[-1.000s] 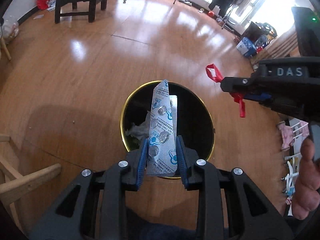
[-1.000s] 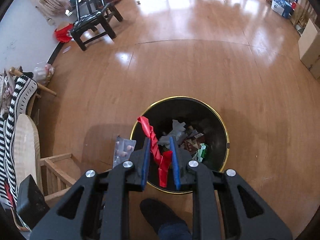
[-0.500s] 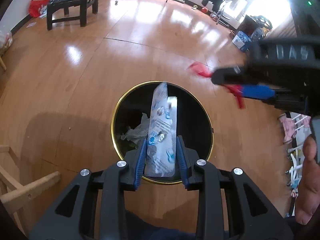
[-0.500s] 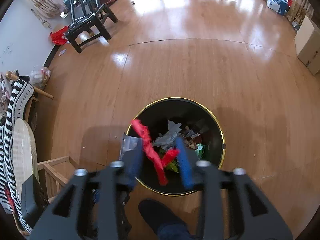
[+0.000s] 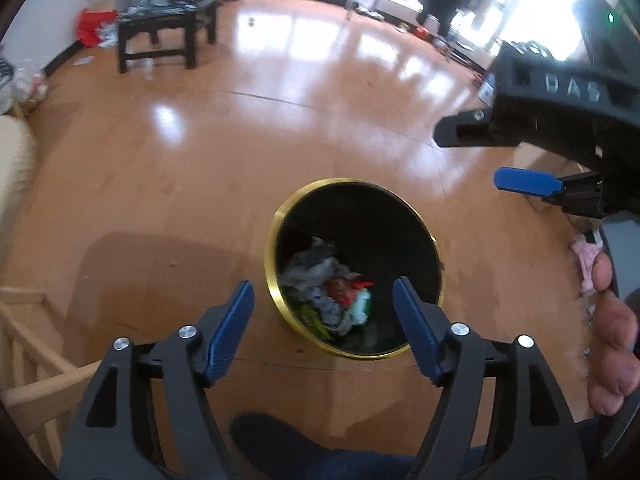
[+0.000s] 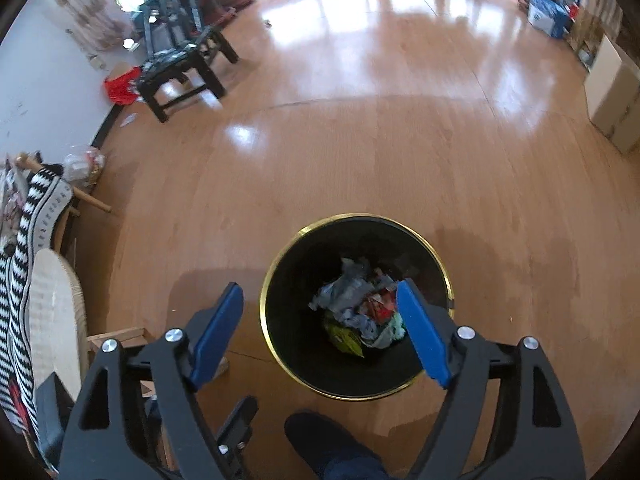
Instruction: Collect trash
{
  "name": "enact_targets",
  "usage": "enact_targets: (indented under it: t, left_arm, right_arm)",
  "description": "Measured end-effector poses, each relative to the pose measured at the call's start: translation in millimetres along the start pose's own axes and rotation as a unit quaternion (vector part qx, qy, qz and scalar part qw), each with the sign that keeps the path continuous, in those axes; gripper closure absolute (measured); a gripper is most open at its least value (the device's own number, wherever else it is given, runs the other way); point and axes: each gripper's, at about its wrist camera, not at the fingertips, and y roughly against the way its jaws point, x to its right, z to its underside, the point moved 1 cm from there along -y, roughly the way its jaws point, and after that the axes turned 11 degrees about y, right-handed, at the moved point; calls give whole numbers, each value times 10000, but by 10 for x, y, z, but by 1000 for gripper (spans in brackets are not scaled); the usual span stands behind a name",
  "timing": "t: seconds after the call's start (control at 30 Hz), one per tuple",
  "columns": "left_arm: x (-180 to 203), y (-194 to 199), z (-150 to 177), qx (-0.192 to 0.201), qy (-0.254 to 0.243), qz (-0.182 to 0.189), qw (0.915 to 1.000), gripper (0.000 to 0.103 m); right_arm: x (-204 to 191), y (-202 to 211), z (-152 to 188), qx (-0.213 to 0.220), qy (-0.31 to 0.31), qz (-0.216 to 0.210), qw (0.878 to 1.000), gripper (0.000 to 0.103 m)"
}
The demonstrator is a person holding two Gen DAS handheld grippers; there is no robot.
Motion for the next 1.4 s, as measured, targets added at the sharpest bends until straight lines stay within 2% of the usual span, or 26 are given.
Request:
enact_targets:
  t: [0.2,0.3,0.37,0.43,0.5,0.57,0.6,0.67,0.73,0.8,0.87,0.9,0.93,1.0,1.07,1.1,1.2,1.27,1.4]
  left_arm:
    - [-610,939,3,702,448,-642,9945,25]
    - [-1100,1575,151,1110,795,-1292,9822,22]
    - [-1405,1954,306,1305,1059,-1648,9719,21]
    - [-1685,2317,490,1481,1296,-2127,9571,18]
    - [-2022,2747,754,1679,1638,-2633,9358,17]
    - [-2272,3077,979,1852,1966,-2926,9173,17]
    - [-2445,3295,1169,1971,2233,-3040,9049,17]
    - [-2682,3565,1461,2060,2655,-3171,8869,16]
    - [-2886,3798,1759,2103,3016,-3289,8698,16]
    - [-3057,4038,2092,2185,3348,-3500,8471,16]
    - [-3130,4236,2353,2297,3559,-3634,8297,16]
    - [-3180,4368,2543,2391,3755,-3709,8150,16]
    - [-3231,4442,2657,2446,3891,-3735,8058,16]
    - [-3312,4593,2927,2538,4200,-3761,7860,16]
    - [-3382,4707,3114,2586,4379,-3774,7739,16]
    - [-3401,4762,3203,2612,4452,-3870,7641,16]
    - [-3515,4886,3371,2621,4494,-4041,7524,16]
    - [-3520,4890,3449,2615,4517,-4024,7521,16]
    - [-3585,4883,3481,2572,4490,-4008,7561,15]
  right_arm:
    - [-836,243,-54,452,964,-344,9937,21]
    - [-1412,390,17,618,1602,-619,9832,18]
    - [-1867,519,130,710,2082,-894,9714,16]
    - [-2288,617,289,716,2550,-1151,9574,15]
    - [-2715,725,491,696,2998,-1388,9413,15]
    - [-3210,857,781,671,3518,-1668,9186,14]
    - [-3408,922,913,686,3728,-1756,9086,14]
    - [-3787,1063,1181,733,4137,-1944,8864,14]
    - [-4209,1223,1518,798,4570,-2169,8589,13]
    - [-4542,1326,1792,776,4873,-2380,8366,13]
    - [-4835,1407,2078,721,5133,-2565,8158,13]
    - [-4980,1461,2241,701,5282,-2648,8037,13]
    - [-5101,1512,2388,691,5417,-2716,7925,13]
    - [-5303,1624,2641,713,5619,-2833,7739,13]
    - [-5434,1707,2873,727,5756,-2932,7599,13]
    - [-5494,1742,2965,706,5812,-2994,7534,12]
    - [-5581,1797,3135,696,5930,-3074,7410,10]
    - [-5622,1833,3238,697,5974,-3087,7368,10]
    - [-5646,1788,3271,669,5966,-3058,7389,10]
